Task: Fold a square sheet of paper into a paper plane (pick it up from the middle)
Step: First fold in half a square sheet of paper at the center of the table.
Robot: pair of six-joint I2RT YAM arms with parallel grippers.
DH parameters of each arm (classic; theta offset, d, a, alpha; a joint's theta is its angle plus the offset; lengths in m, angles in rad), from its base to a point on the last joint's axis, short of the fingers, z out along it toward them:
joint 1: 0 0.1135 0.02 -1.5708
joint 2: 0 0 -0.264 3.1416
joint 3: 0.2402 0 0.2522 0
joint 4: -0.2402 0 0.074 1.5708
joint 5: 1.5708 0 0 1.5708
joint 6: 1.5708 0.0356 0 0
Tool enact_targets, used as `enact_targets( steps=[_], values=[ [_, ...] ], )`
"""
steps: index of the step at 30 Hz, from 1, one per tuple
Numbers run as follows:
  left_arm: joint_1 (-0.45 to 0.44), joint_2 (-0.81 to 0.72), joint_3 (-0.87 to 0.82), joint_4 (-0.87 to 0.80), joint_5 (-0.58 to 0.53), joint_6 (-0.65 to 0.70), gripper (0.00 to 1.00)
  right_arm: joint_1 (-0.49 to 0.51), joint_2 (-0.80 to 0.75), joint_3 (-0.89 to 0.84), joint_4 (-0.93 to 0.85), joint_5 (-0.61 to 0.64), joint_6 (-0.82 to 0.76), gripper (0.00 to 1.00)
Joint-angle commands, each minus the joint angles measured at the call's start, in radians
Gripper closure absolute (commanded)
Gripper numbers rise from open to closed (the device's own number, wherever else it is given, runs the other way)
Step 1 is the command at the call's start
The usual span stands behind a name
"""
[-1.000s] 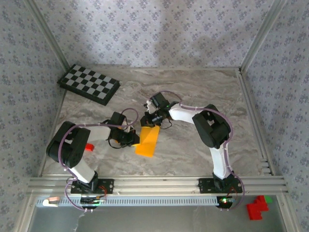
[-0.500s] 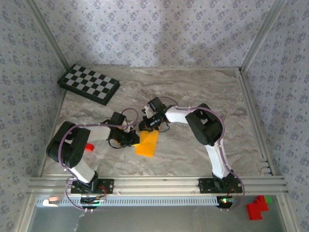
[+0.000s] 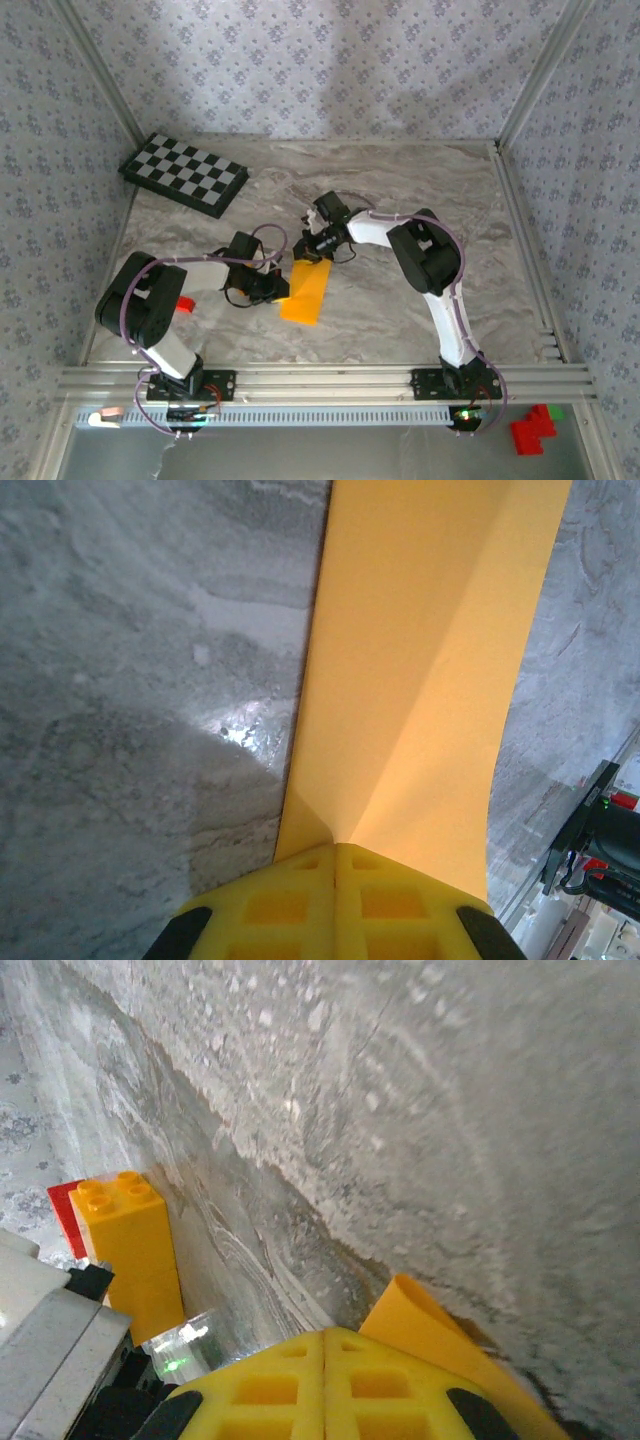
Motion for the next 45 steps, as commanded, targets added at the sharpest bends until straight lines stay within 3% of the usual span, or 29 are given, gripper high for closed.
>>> enact_targets(
  steps=[1, 25, 32, 40, 45],
  values=[
    [-0.009, 0.045, -0.053, -0.175, -0.162, 0.022, 1.00, -0.049, 0.065, 0.022, -0.066, 0.136, -0.002, 0.93],
    [-0.026, 0.024, -0.060, -0.176, -0.167, 0.016, 1.00, -0.121, 0.153, 0.228, -0.229, 0.213, -0.003, 0.94],
    [-0.041, -0.004, -0.043, -0.166, -0.167, -0.016, 1.00, -0.162, 0.097, 0.271, -0.239, 0.186, -0.058, 0.94],
    [-0.091, -0.044, -0.016, -0.102, -0.175, -0.111, 1.00, -0.112, -0.160, 0.029, -0.129, 0.175, -0.117, 0.91],
    [-0.103, -0.046, -0.018, -0.079, -0.179, -0.134, 1.00, -0.042, -0.203, -0.063, -0.054, 0.125, -0.073, 0.91]
  ],
)
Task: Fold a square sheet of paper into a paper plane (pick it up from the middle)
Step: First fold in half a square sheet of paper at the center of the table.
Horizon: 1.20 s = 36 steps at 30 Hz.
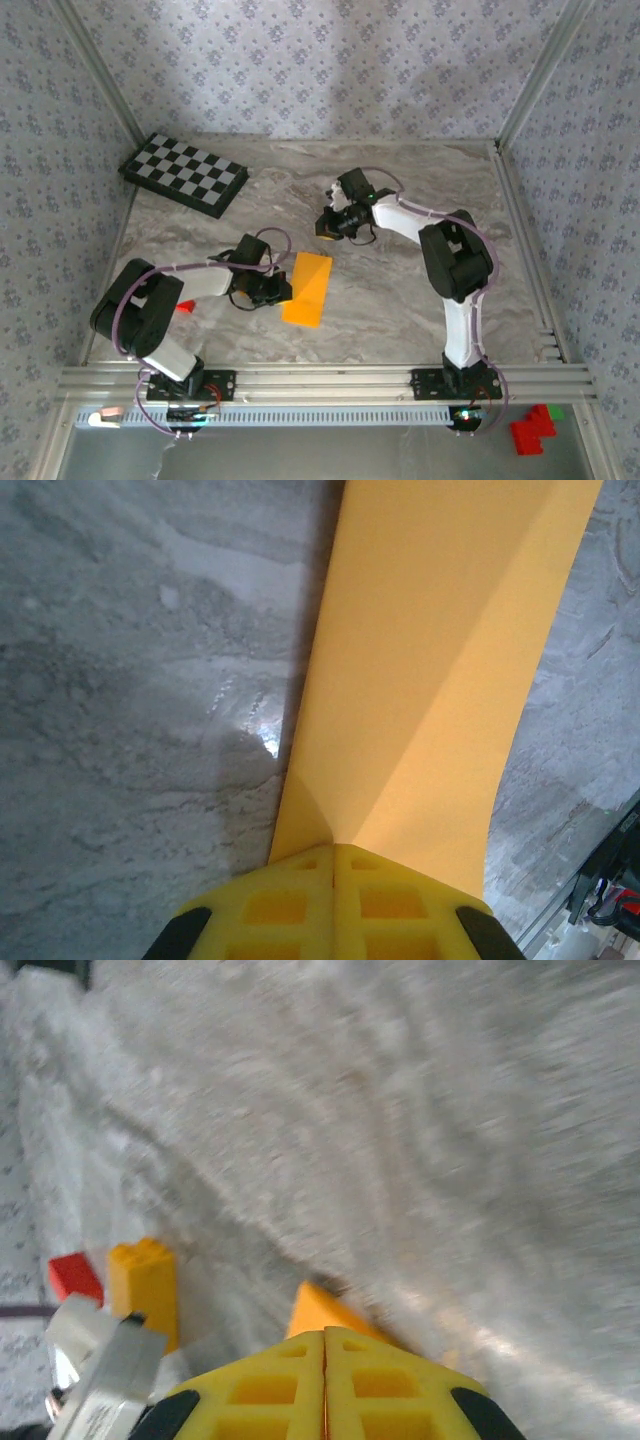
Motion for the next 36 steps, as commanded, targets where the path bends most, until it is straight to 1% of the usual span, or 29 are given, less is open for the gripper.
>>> enact_targets(
  steps=[1, 5, 10, 15, 22, 25, 30, 34, 35, 36],
  values=[
    [-0.018, 0.012, -0.017, -0.063, -0.059, -0.026, 1.00, 0.057, -0.005, -0.044, 0.070, -0.037, 0.022, 0.91],
    [-0.019, 0.013, -0.023, -0.064, -0.061, -0.023, 1.00, 0.096, 0.044, -0.039, 0.133, -0.079, 0.064, 0.91],
    [-0.019, 0.023, -0.026, -0.063, -0.062, -0.018, 1.00, 0.127, 0.121, -0.002, 0.148, -0.108, 0.106, 0.91],
    [-0.019, 0.021, -0.026, -0.064, -0.062, -0.018, 1.00, 0.114, 0.160, -0.038, 0.180, -0.111, 0.127, 0.91],
    [-0.019, 0.017, -0.005, -0.068, -0.048, -0.016, 1.00, 0.089, 0.190, -0.078, 0.190, -0.102, 0.106, 0.92],
    [-0.019, -0.007, 0.017, -0.076, -0.039, -0.018, 0.94, 0.083, 0.202, -0.094, 0.185, -0.098, 0.088, 0.92],
    [-0.008, -0.065, 0.079, -0.125, -0.040, -0.004, 0.77, 0.074, 0.222, -0.107, 0.173, -0.096, 0.079, 0.92],
    [0.021, -0.083, 0.116, -0.142, -0.035, 0.006, 0.74, 0.072, 0.225, -0.121, 0.173, -0.096, 0.043, 0.92],
    [0.029, -0.081, 0.124, -0.139, -0.029, 0.007, 0.75, 0.072, 0.225, -0.123, 0.171, -0.093, 0.039, 0.92],
    [0.037, -0.074, 0.131, -0.135, -0.023, 0.007, 0.78, 0.071, 0.225, -0.122, 0.168, -0.090, 0.034, 0.92]
  ],
)
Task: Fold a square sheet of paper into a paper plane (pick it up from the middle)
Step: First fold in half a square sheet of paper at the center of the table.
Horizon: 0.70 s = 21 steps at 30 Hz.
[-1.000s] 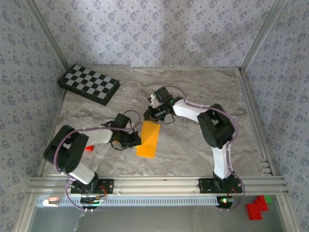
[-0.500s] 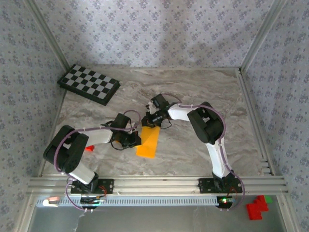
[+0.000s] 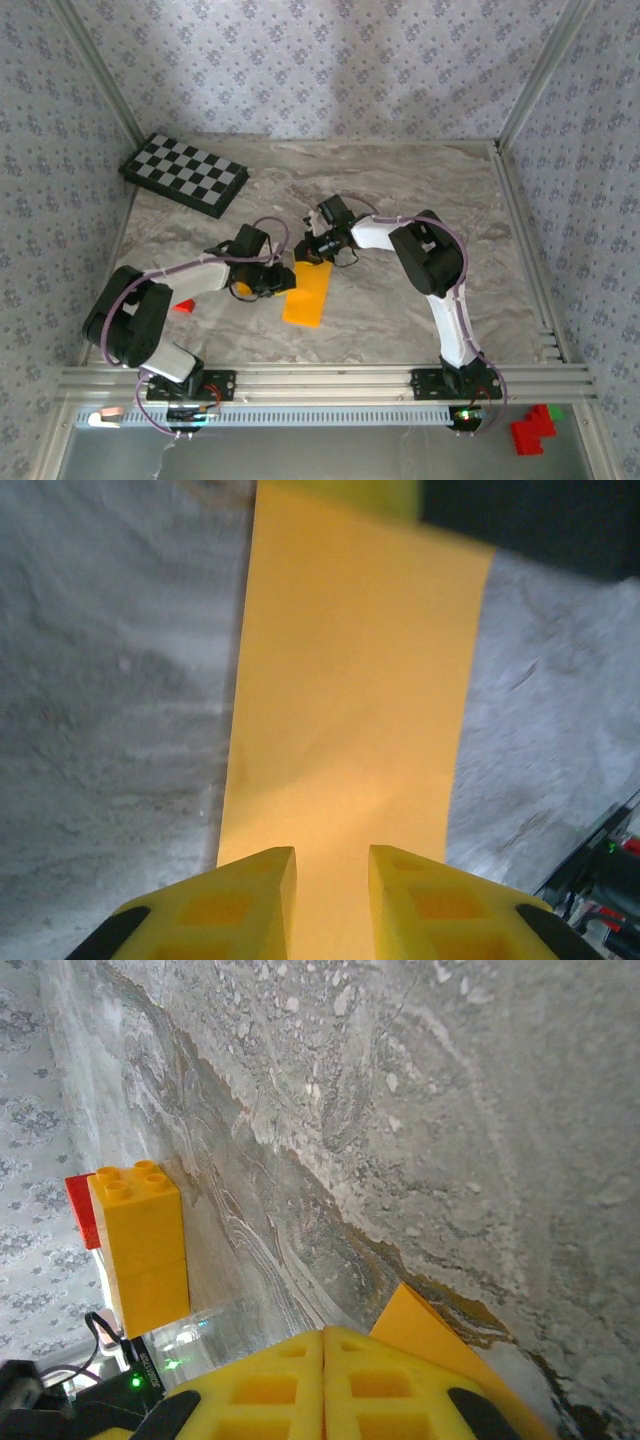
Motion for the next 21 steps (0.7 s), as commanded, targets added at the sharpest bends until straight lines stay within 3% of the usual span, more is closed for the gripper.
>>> enact_targets(
  steps=[1, 3, 7, 21],
  values=[
    [0.027, -0.006, 0.044, -0.028, 0.013, 0.022, 0.83, -0.017, 0.067, -0.046, -0.082, 0.084, -0.051, 0.92],
    [0.037, 0.021, 0.061, -0.009, 0.030, 0.023, 0.92, -0.018, 0.070, -0.049, -0.081, 0.084, -0.051, 0.92],
    [0.053, 0.077, 0.085, 0.037, 0.067, 0.023, 1.00, -0.020, 0.070, -0.052, -0.077, 0.086, -0.053, 0.92],
    [0.060, 0.231, 0.106, 0.079, 0.109, 0.051, 1.00, -0.025, 0.073, -0.057, -0.082, 0.096, -0.061, 0.92]
  ],
)
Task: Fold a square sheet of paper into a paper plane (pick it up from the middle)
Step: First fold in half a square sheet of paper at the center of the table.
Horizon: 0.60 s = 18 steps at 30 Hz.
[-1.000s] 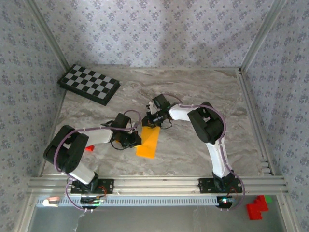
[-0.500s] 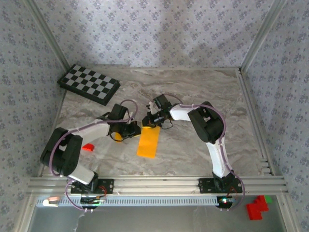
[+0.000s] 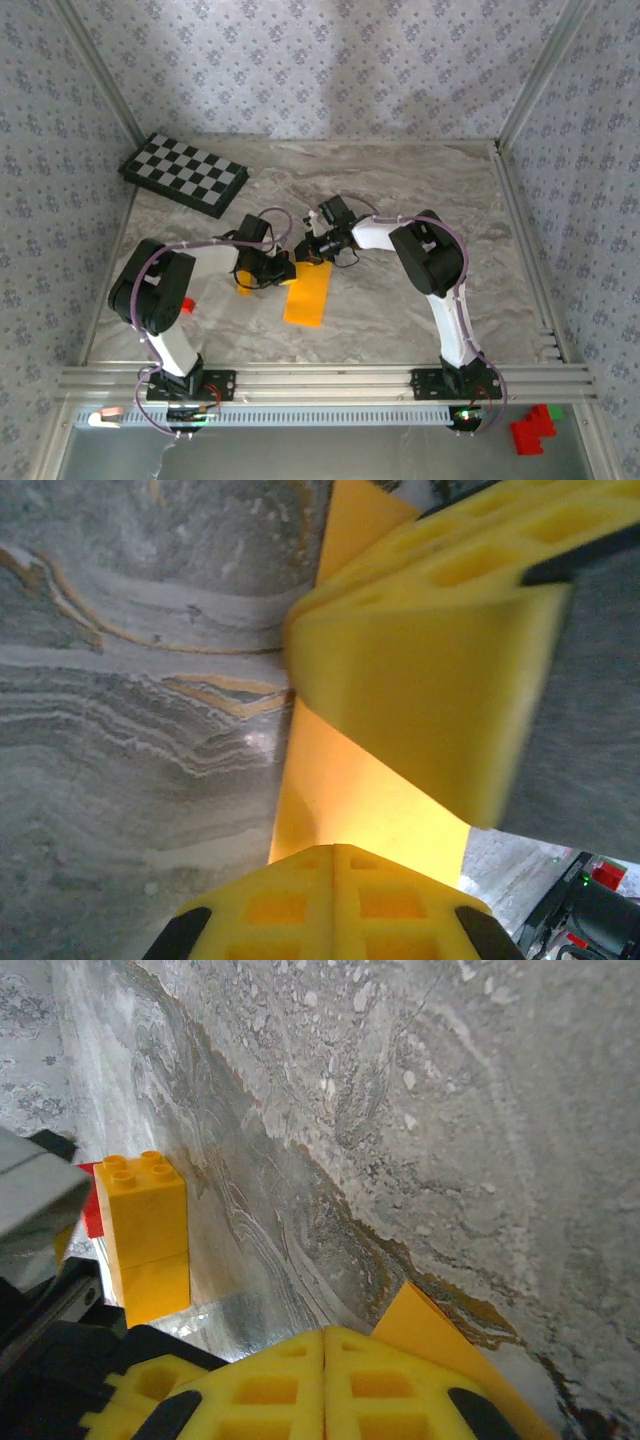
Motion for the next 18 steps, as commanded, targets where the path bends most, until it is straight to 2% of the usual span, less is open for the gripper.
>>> enact_targets(
  steps=[1, 18],
  values=[
    [0.005, 0.013, 0.002, 0.007, 0.026, 0.030, 1.00, -0.021, 0.074, -0.046, -0.103, 0.114, -0.034, 0.92],
    [0.005, -0.055, -0.149, 0.010, 0.052, 0.035, 1.00, -0.022, 0.088, -0.035, -0.134, 0.140, -0.035, 0.93]
  ],
)
